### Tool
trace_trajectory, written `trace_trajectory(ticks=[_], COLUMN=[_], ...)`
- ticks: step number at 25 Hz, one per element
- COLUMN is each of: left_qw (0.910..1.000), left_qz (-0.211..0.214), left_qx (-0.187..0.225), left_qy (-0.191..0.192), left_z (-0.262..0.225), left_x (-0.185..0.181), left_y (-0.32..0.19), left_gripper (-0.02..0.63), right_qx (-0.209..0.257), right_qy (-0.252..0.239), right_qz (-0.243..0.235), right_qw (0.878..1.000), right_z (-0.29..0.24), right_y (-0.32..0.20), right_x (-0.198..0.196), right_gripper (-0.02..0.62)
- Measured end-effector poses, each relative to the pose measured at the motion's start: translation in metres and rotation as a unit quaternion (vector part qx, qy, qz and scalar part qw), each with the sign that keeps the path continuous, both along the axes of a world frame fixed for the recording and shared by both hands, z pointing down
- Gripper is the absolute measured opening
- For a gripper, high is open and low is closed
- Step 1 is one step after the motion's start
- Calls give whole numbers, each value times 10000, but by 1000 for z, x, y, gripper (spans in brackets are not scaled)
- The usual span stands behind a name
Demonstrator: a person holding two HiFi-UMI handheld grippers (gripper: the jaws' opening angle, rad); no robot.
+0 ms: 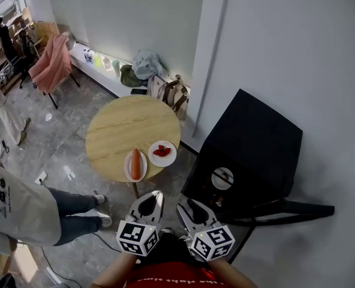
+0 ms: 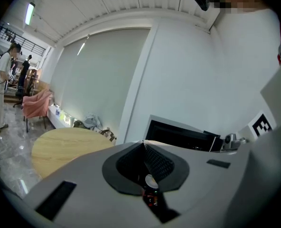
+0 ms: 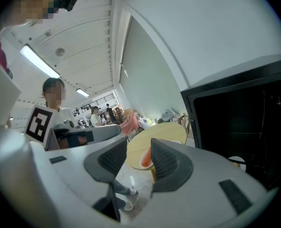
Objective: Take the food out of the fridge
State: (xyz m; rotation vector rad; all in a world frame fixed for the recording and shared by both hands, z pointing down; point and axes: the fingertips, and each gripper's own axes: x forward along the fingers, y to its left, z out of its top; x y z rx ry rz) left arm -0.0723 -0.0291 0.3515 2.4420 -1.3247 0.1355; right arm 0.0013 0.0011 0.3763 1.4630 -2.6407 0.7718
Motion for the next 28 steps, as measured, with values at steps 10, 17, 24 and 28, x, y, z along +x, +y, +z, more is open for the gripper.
trace_trajectory(ticks=[10,17,24,28], left_qw=[9991,9916,9858,9796], left_qz=[389,1217,1571,1785], left_qx=[97,-275,-592,-917], left_qy=[134,333,83,-72], left_z=[-4,20,79,144], left_x=[24,74,119,142], left_y=[14,22,11,-4], left_gripper=[8,11,11,25], right_qx=[-92,-893,-1554,-1892], right_qy=[-254,-1046,-1431,-1604], right_qz=[151,877,1508,1966], right_qw=[9995,9866,9657,9486], right_z=[2,45,114,173], right_y=[8,11,3,-8], right_x=[19,57,112,133], right_gripper=[163,143,144,144])
